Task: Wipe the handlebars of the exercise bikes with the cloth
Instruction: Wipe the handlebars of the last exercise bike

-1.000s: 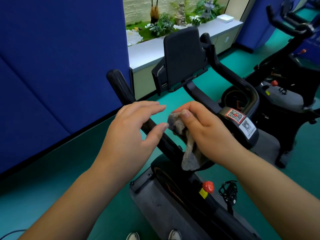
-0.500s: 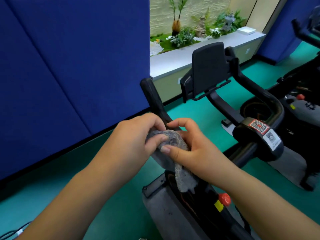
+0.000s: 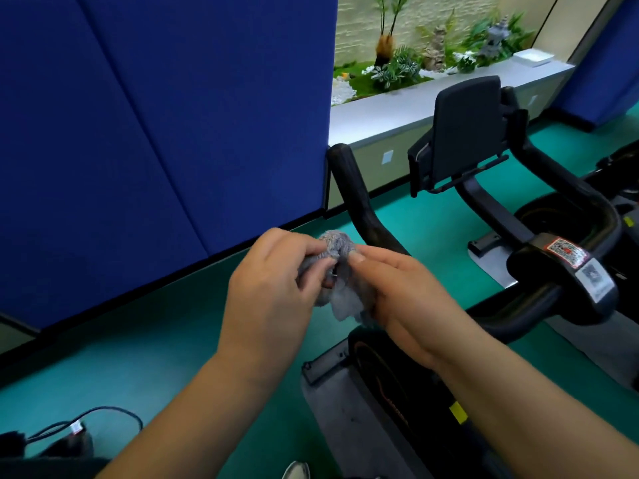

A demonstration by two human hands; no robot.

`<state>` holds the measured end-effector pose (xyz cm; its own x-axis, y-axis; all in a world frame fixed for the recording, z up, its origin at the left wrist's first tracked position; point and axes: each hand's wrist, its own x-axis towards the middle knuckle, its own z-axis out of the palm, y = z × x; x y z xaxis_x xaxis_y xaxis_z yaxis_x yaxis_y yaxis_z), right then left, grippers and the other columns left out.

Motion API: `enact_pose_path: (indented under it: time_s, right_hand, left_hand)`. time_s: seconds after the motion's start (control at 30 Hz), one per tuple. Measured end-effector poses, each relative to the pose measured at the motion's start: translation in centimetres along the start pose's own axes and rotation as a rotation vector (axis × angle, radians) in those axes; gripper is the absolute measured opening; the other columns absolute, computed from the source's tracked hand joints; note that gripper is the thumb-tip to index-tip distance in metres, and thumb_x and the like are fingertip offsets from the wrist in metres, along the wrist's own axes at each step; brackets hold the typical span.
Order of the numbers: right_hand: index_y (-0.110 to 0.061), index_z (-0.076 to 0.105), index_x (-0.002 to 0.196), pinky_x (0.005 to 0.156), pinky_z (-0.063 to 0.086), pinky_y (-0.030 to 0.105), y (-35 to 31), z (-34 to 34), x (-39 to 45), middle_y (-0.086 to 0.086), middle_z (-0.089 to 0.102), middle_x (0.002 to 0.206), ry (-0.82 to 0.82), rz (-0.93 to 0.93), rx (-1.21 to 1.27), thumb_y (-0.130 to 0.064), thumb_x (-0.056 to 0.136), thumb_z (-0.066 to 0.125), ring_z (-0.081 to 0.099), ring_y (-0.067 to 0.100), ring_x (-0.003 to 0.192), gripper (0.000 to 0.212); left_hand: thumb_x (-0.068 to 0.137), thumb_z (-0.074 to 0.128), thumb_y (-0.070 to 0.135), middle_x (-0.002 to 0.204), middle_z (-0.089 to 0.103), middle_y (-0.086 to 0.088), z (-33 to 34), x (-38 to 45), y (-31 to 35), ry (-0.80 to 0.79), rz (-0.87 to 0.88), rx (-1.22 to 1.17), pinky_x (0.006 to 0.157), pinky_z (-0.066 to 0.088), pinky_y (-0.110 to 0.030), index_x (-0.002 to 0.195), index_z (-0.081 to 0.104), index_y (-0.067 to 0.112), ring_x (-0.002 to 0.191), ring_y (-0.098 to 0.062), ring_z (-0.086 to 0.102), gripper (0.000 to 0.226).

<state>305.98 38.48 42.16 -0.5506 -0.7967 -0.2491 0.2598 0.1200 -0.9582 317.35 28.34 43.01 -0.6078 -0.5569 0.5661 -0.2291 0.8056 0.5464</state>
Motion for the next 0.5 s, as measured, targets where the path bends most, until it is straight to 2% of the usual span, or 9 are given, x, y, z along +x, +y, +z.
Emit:
enact_pose_path:
  time_s: [0.03, 0.13, 0.2, 0.27, 0.37, 0.43, 0.5]
  right_hand:
    - [-0.019, 0.074, 0.1, 0.082, 0.049, 0.045, 0.2, -0.2, -0.1, 0.014, 0.073, 0.099, -0.012, -0.008, -0.009, -0.023, 0.099, 0.049, 0.064, 0.025, 0.089, 0.026]
    - [-0.015, 0.071, 0.1, 0.078, 0.053, 0.044, 0.5, -0.7, -0.4, 0.016, 0.071, 0.098, -0.021, -0.078, -0.2, -0.023, 0.099, 0.05, 0.063, 0.024, 0.087, 0.023]
    - [-0.01, 0.065, 0.105, 0.079, 0.053, 0.026, 0.6, -0.8, -0.5, 0.0, 0.071, 0.097, -0.102, -0.104, -0.19, -0.01, 0.097, 0.053, 0.064, 0.01, 0.094, 0.015]
    - [-0.007, 0.059, 0.107, 0.083, 0.05, 0.022, 0.7, -0.7, -0.5, -0.008, 0.068, 0.097, -0.21, -0.122, -0.139, -0.008, 0.093, 0.057, 0.062, 0.005, 0.096, 0.014]
    - [0.002, 0.052, 0.115, 0.084, 0.052, 0.025, 0.9, -0.5, -0.3, -0.004, 0.069, 0.096, -0.283, -0.117, -0.055, -0.011, 0.086, 0.059, 0.063, 0.009, 0.096, 0.032]
    - [0.008, 0.046, 0.114, 0.083, 0.053, 0.028, 1.1, -0.2, -0.1, 0.004, 0.067, 0.097, -0.256, -0.122, -0.07, -0.005, 0.09, 0.06, 0.063, 0.014, 0.094, 0.03]
    - [0.007, 0.045, 0.107, 0.078, 0.053, 0.031, 1.5, -0.1, 0.1, 0.008, 0.064, 0.091, -0.169, -0.141, -0.123, 0.0, 0.089, 0.059, 0.061, 0.022, 0.088, 0.024]
  left_hand:
    - [0.081, 0.073, 0.016, 0.084, 0.06, 0.007, -0.2, 0.1, -0.1, -0.016, -0.024, -0.022, 0.073, 0.04, -0.01, 0.089, 0.068, 0.014, 0.079, -0.003, 0.051, 0.01]
    - [0.08, 0.073, 0.014, 0.085, 0.061, 0.015, -1.3, 1.0, -0.6, -0.114, -0.048, -0.109, 0.073, 0.04, -0.007, 0.09, 0.068, 0.02, 0.082, 0.0, 0.055, 0.012]
    - [0.08, 0.072, 0.01, 0.086, 0.063, 0.016, -2.0, 1.6, -0.7, -0.173, -0.079, -0.216, 0.072, 0.042, -0.008, 0.088, 0.068, 0.024, 0.086, 0.0, 0.059, 0.016]
    - [0.08, 0.07, 0.006, 0.087, 0.066, 0.013, -2.4, 1.9, -0.6, -0.212, -0.155, -0.366, 0.071, 0.046, -0.01, 0.086, 0.068, 0.026, 0.087, -0.002, 0.062, 0.021]
    - [0.082, 0.067, 0.001, 0.089, 0.07, 0.009, -2.6, 2.1, -0.4, -0.252, -0.222, -0.54, 0.074, 0.051, -0.016, 0.087, 0.069, 0.022, 0.088, -0.006, 0.065, 0.022]
    - [0.084, 0.065, 0.002, 0.092, 0.071, 0.007, -2.3, 2.2, -0.7, -0.271, -0.274, -0.58, 0.076, 0.053, -0.019, 0.092, 0.069, 0.02, 0.09, -0.007, 0.067, 0.02]
    - [0.087, 0.064, 0.016, 0.1, 0.071, 0.007, -1.9, 2.2, -1.5, -0.325, -0.361, -0.553, 0.075, 0.053, -0.017, 0.104, 0.067, 0.019, 0.091, -0.003, 0.067, 0.017]
